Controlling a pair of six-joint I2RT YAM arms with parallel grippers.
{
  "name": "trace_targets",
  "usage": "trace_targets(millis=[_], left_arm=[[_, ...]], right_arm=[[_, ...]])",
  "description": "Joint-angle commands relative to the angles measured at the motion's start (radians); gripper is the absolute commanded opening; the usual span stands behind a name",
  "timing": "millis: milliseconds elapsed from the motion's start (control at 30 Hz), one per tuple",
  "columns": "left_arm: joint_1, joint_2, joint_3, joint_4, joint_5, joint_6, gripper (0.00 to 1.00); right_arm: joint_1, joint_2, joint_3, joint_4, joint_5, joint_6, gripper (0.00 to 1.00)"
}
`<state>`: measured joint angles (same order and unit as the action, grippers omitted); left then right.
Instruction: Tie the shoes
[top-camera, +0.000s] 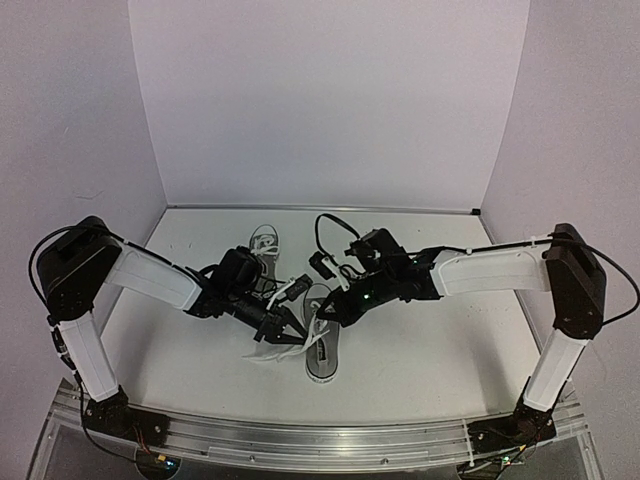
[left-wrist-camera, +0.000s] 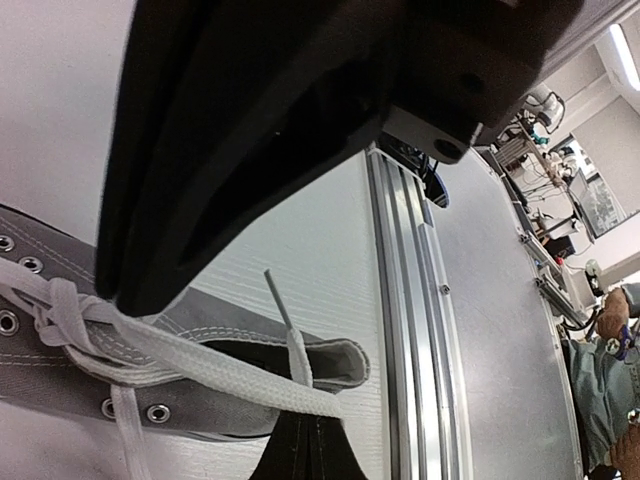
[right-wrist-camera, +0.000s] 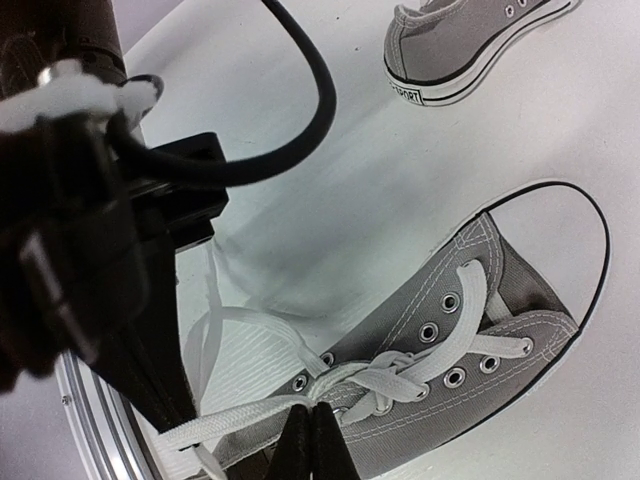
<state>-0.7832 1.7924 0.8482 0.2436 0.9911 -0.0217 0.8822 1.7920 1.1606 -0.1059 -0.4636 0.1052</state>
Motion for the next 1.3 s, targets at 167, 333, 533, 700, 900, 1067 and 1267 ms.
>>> trace_targets(millis=[167, 333, 533, 700, 900, 1067, 1267], left_arm=[[-0.018, -0.005, 0.029, -0.015, 0.029, 0.047, 0.0], [-0.018, 0.046, 0.03, 0.116, -0.038, -0.055, 0.0], [-0.018, 0.054, 0.029, 0.16, -0.066, -0.069, 0.0], [-0.018, 0.051, 0.022, 0.189, -0.069, -0.073, 0.0], [-0.018, 0.043, 0.001, 0.245, -0.071, -0.086, 0.0], [-0.018, 0.033, -0.013, 0.273, -0.072, -0.089, 0.0], [-0.017, 0.027, -0.019, 0.274, -0.074, -0.087, 0.0]], right_arm=[[0.004, 0.004, 0.024, 0.023, 0.005, 0.013, 0.08], [-0.016, -0.02, 0.015, 0.019, -0.034, 0.056, 0.24], [-0.082, -0.099, -0.04, 0.022, -0.101, 0.109, 0.39], [-0.103, -0.127, -0.104, 0.033, -0.175, 0.121, 0.5], [-0.103, -0.12, -0.178, 0.118, -0.269, 0.166, 0.5], [-0.103, -0.09, -0.186, 0.185, -0.318, 0.21, 0.47], [-0.103, -0.075, -0.174, 0.211, -0.333, 0.232, 0.39]])
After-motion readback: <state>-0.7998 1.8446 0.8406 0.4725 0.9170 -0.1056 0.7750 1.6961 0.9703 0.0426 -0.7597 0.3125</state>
